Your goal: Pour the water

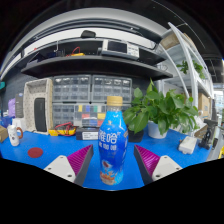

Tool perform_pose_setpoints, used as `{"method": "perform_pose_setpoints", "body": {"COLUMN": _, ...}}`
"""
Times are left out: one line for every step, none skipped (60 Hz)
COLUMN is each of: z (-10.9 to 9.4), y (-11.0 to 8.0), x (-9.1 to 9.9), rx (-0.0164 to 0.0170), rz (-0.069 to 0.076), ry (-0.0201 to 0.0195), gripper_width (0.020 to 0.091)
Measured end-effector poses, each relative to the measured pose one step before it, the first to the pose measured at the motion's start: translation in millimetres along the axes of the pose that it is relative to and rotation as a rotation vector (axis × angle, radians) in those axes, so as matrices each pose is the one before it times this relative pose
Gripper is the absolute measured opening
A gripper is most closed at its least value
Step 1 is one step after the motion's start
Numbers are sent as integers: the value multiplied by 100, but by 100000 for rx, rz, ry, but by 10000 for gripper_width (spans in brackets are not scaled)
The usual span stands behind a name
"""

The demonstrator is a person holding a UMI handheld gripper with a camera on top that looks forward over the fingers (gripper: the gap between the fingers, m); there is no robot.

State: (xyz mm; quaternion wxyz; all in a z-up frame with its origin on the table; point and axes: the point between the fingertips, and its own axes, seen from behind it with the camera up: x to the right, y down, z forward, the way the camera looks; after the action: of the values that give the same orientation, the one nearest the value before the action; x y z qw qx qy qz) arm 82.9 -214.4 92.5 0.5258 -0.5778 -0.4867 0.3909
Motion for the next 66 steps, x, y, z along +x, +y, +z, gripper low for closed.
{"method": "perform_pose_setpoints", "body": {"z": 383, "y": -13, "x": 11, "rx": 6, "rz": -83, "ry": -109, "gripper_width": 837}}
{"method": "perform_pose_setpoints", "body": {"z": 254, "y": -287, "x": 58, "rx": -554, "rz": -252, "ry": -213, "gripper_width": 836}}
{"method": "perform_pose_setpoints", "body": {"z": 473, "y": 196, "x": -15, "rx": 966, "rz": -51, "ry": 68, "gripper_width": 830}}
{"method": "perform_pose_setpoints", "body": {"z": 193, "y": -320, "x": 46, "rx": -439, "rz": -232, "ry": -188, "gripper_width": 825}}
{"method": "perform_pose_setpoints", "body": {"z": 268, "y": -44, "x": 9, "rx": 205, "rz": -139, "ry": -27, "gripper_width": 812}}
{"method": "perform_pose_setpoints", "body": {"z": 250, "y": -6, "x": -5, "rx": 165, "rz": -151, "ry": -34, "gripper_width": 798}}
{"method": "perform_pose_setpoints", "body": {"z": 247, "y": -18, "x": -20, "rx": 118, "rz": -88, "ry": -3, "gripper_width": 778}}
{"method": "perform_pose_setpoints", "body": {"z": 193, "y": -22, "x": -16, "rx": 92, "rz": -67, "ry": -23, "gripper_width": 779}}
{"method": "perform_pose_setpoints", "body": {"z": 175, "y": -36, "x": -22, "rx": 111, "rz": -67, "ry": 15, "gripper_width": 720}}
{"method": "perform_pose_setpoints", "body": {"z": 165, "y": -29, "x": -6, "rx": 108, "rz": -20, "ry": 29, "gripper_width": 689}}
{"method": "perform_pose_setpoints", "body": {"z": 152, "y": -34, "x": -15, "rx": 153, "rz": 12, "ry": 26, "gripper_width": 683}}
{"method": "perform_pose_setpoints", "body": {"z": 155, "y": -25, "x": -36, "rx": 220, "rz": -13, "ry": 23, "gripper_width": 655}}
{"method": "perform_pose_setpoints", "body": {"z": 120, "y": -23, "x": -28, "rx": 145, "rz": -51, "ry": -71, "gripper_width": 595}}
{"method": "perform_pose_setpoints", "body": {"z": 31, "y": 50, "x": 10, "rx": 54, "rz": -258, "ry": 444, "gripper_width": 522}}
{"method": "perform_pose_setpoints", "body": {"z": 59, "y": 6, "x": 46, "rx": 121, "rz": -125, "ry": 276, "gripper_width": 517}}
{"method": "perform_pose_setpoints", "body": {"z": 22, "y": -4, "x": 38, "rx": 52, "rz": 17, "ry": 307, "gripper_width": 514}}
{"method": "perform_pose_setpoints", "body": {"z": 8, "y": -30, "x": 8, "rx": 93, "rz": 249, "ry": 146, "gripper_width": 497}}
{"method": "perform_pose_setpoints", "body": {"z": 2, "y": 26, "x": 4, "rx": -60, "rz": 478, "ry": 40, "gripper_width": 486}}
{"method": "perform_pose_setpoints", "body": {"z": -7, "y": 11, "x": -9, "rx": -7, "rz": 586, "ry": 53, "gripper_width": 473}}
{"method": "perform_pose_setpoints", "body": {"z": -52, "y": -142, "x": 156, "rx": -48, "rz": 507, "ry": 188, "gripper_width": 458}}
{"method": "perform_pose_setpoints", "body": {"z": 34, "y": 52, "x": 38, "rx": 117, "rz": 376, "ry": 425, "gripper_width": 474}}
{"method": "perform_pose_setpoints", "body": {"z": 26, "y": 10, "x": -46, "rx": 239, "rz": 147, "ry": 70, "gripper_width": 421}}
{"method": "perform_pose_setpoints", "body": {"z": 34, "y": 35, "x": -63, "rx": 177, "rz": -171, "ry": -132, "gripper_width": 393}}
{"method": "perform_pose_setpoints", "body": {"z": -27, "y": 70, "x": -35, "rx": 132, "rz": -318, "ry": 360, "gripper_width": 366}}
{"method": "perform_pose_setpoints", "body": {"z": 31, "y": 22, "x": 32, "rx": 39, "rz": -192, "ry": 400, "gripper_width": 366}}
{"method": "perform_pose_setpoints", "body": {"z": 28, "y": 25, "x": 21, "rx": -48, "rz": -347, "ry": 335, "gripper_width": 331}}
{"method": "perform_pose_setpoints", "body": {"z": 11, "y": 18, "x": 71, "rx": -129, "rz": -352, "ry": 522, "gripper_width": 329}}
{"method": "perform_pose_setpoints", "body": {"z": 25, "y": -12, "x": 17, "rx": -6, "rz": -335, "ry": 295, "gripper_width": 329}}
{"method": "perform_pose_setpoints", "body": {"z": 7, "y": 7, "x": -40, "rx": -72, "rz": -267, "ry": 15, "gripper_width": 329}}
{"method": "perform_pose_setpoints", "body": {"z": 12, "y": -56, "x": -122, "rx": -243, "rz": -370, "ry": 8, "gripper_width": 329}}
{"method": "perform_pose_setpoints", "body": {"z": -10, "y": -31, "x": -31, "rx": -8, "rz": -514, "ry": 23, "gripper_width": 329}}
{"method": "perform_pose_setpoints", "body": {"z": 14, "y": -7, "x": -33, "rx": -51, "rz": -298, "ry": 58, "gripper_width": 329}}
{"method": "perform_pose_setpoints", "body": {"z": 47, "y": 6, "x": 6, "rx": 6, "rz": -159, "ry": 112, "gripper_width": 329}}
{"method": "perform_pose_setpoints", "body": {"z": 12, "y": -1, "x": -4, "rx": -35, "rz": -239, "ry": 186, "gripper_width": 329}}
{"method": "perform_pose_setpoints", "body": {"z": 0, "y": -9, "x": -18, "rx": -27, "rz": -573, "ry": 39, "gripper_width": 329}}
{"method": "perform_pose_setpoints", "body": {"z": 11, "y": -11, "x": -73, "rx": -146, "rz": -623, "ry": -40, "gripper_width": 329}}
{"method": "perform_pose_setpoints", "body": {"z": -18, "y": -23, "x": -197, "rx": -206, "rz": -580, "ry": 417, "gripper_width": 329}}
{"method": "perform_pose_setpoints", "body": {"z": -31, "y": 6, "x": -8, "rx": -84, "rz": -627, "ry": 50, "gripper_width": 328}}
{"method": "perform_pose_setpoints", "body": {"z": 4, "y": -56, "x": -80, "rx": -47, "rz": -749, "ry": -9, "gripper_width": 328}}
{"method": "perform_pose_setpoints", "body": {"z": 20, "y": -83, "x": -110, "rx": -39, "rz": -1000, "ry": -49, "gripper_width": 328}}
{"method": "perform_pose_setpoints", "body": {"z": 29, "y": -82, "x": -165, "rx": -151, "rz": -1266, "ry": -110, "gripper_width": 328}}
{"method": "perform_pose_setpoints", "body": {"z": 18, "y": -111, "x": -274, "rx": -222, "rz": -1488, "ry": -240, "gripper_width": 328}}
{"method": "perform_pose_setpoints", "body": {"z": 14, "y": -170, "x": -339, "rx": -99, "rz": -1650, "ry": -177, "gripper_width": 327}}
{"method": "perform_pose_setpoints", "body": {"z": -67, "y": -279, "x": -492, "rx": -119, "rz": -1582, "ry": -47, "gripper_width": 329}}
{"method": "perform_pose_setpoints", "body": {"z": -84, "y": -289, "x": -411, "rx": 0, "rz": -1854, "ry": -138, "gripper_width": 328}}
{"method": "perform_pose_setpoints", "body": {"z": 25, "y": -310, "x": -466, "rx": 346, "rz": -1959, "ry": -345, "gripper_width": 328}}
{"method": "perform_pose_setpoints", "body": {"z": 24, "y": -385, "x": -501, "rx": 382, "rz": -2158, "ry": -468, "gripper_width": 328}}
{"method": "perform_pose_setpoints", "body": {"z": 26, "y": -385, "x": -575, "rx": 415, "rz": -2361, "ry": -509, "gripper_width": 328}}
{"method": "perform_pose_setpoints", "body": {"z": 43, "y": -422, "x": -575, "rx": 328, "rz": -2568, "ry": -526, "gripper_width": 327}}
{"method": "perform_pose_setpoints", "body": {"z": 50, "y": -442, "x": -628, "rx": 420, "rz": -2642, "ry": -589, "gripper_width": 328}}
{"method": "perform_pose_setpoints", "body": {"z": 74, "y": -499, "x": -664, "rx": 508, "rz": -2835, "ry": -587, "gripper_width": 327}}
{"method": "perform_pose_setpoints", "body": {"z": 82, "y": -603, "x": -727, "rx": 510, "rz": -3027, "ry": -612, "gripper_width": 327}}
{"method": "perform_pose_setpoints", "body": {"z": 111, "y": -498, "x": -741, "rx": 542, "rz": -3171, "ry": -516, "gripper_width": 326}}
{"method": "perform_pose_setpoints", "body": {"z": 100, "y": -459, "x": -923, "rx": 709, "rz": -3088, "ry": -42, "gripper_width": 327}}
{"method": "perform_pose_setpoints", "body": {"z": 131, "y": -594, "x": -809, "rx": 580, "rz": -3374, "ry": -592, "gripper_width": 327}}
{"method": "perform_pose_setpoints", "body": {"z": 149, "y": -623, "x": -750, "rx": 659, "rz": -3396, "ry": -516, "gripper_width": 326}}
{"method": "perform_pose_setpoints", "body": {"z": 170, "y": -654, "x": -708, "rx": 650, "rz": -3367, "ry": -560, "gripper_width": 326}}
{"method": "perform_pose_setpoints", "body": {"z": 165, "y": -681, "x": -674, "rx": 604, "rz": -3501, "ry": -464, "gripper_width": 328}}
{"method": "perform_pose_setpoints", "body": {"z": 212, "y": -693, "x": -705, "rx": 603, "rz": -3592, "ry": -541, "gripper_width": 329}}
{"method": "perform_pose_setpoints", "body": {"z": 229, "y": -711, "x": -707, "rx": 687, "rz": -3519, "ry": -594, "gripper_width": 329}}
{"method": "perform_pose_setpoints", "body": {"z": 213, "y": -792, "x": -709, "rx": 824, "rz": -3417, "ry": -659, "gripper_width": 328}}
{"method": "perform_pose_setpoints", "body": {"z": 255, "y": -725, "x": -331, "rx": 1759, "rz": -3305, "ry": -1865, "gripper_width": 328}}
{"method": "perform_pose_setpoints", "body": {"z": 180, "y": -865, "x": -960, "rx": 619, "rz": -3445, "ry": 99, "gripper_width": 329}}
{"method": "perform_pose_setpoints", "body": {"z": -49, "y": -858, "x": -778, "rx": 854, "rz": -3409, "ry": -462, "gripper_width": 328}}
{"method": "perform_pose_setpoints", "body": {"z": 193, "y": -826, "x": -640, "rx": 883, "rz": -3549, "ry": -546, "gripper_width": 329}}
{"method": "perform_pose_setpoints", "body": {"z": 203, "y": -793, "x": -585, "rx": 813, "rz": -3626, "ry": -425, "gripper_width": 327}}
